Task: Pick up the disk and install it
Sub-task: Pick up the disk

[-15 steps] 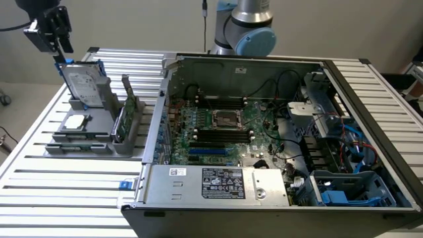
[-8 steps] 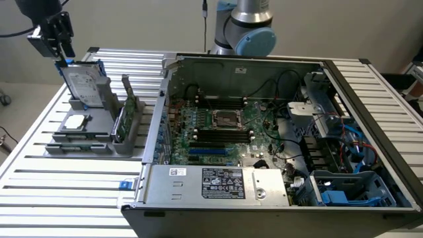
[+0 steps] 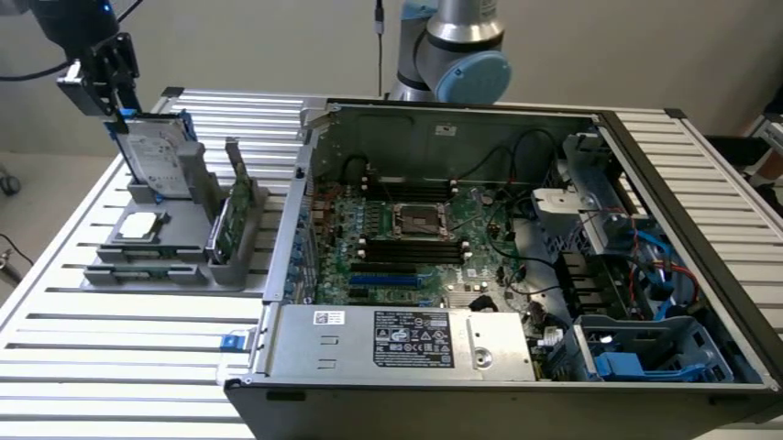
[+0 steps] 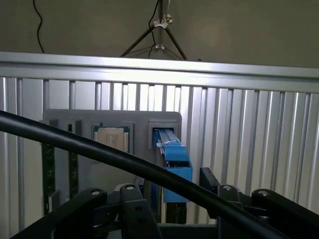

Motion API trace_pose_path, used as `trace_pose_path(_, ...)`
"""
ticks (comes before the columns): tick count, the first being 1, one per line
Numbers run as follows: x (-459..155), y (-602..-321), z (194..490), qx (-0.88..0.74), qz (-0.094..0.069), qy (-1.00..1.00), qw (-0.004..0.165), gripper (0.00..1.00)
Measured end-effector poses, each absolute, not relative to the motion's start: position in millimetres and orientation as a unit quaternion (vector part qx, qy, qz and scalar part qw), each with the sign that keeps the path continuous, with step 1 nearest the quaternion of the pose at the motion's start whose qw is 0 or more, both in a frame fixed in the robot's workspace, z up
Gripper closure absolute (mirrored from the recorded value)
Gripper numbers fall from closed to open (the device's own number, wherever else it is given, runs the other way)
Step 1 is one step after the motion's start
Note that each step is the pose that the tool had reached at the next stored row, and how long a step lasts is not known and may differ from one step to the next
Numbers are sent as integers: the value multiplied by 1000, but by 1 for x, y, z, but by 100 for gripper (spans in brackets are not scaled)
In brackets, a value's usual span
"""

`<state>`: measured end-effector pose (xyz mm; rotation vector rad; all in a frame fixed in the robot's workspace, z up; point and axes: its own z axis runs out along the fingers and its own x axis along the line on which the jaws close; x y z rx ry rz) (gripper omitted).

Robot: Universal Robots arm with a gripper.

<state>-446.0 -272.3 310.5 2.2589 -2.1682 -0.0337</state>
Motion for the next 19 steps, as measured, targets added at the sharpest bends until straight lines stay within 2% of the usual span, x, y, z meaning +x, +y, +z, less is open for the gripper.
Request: trace_pose_path(19, -447, -266, 290, 721, -15, -692, 13, 46)
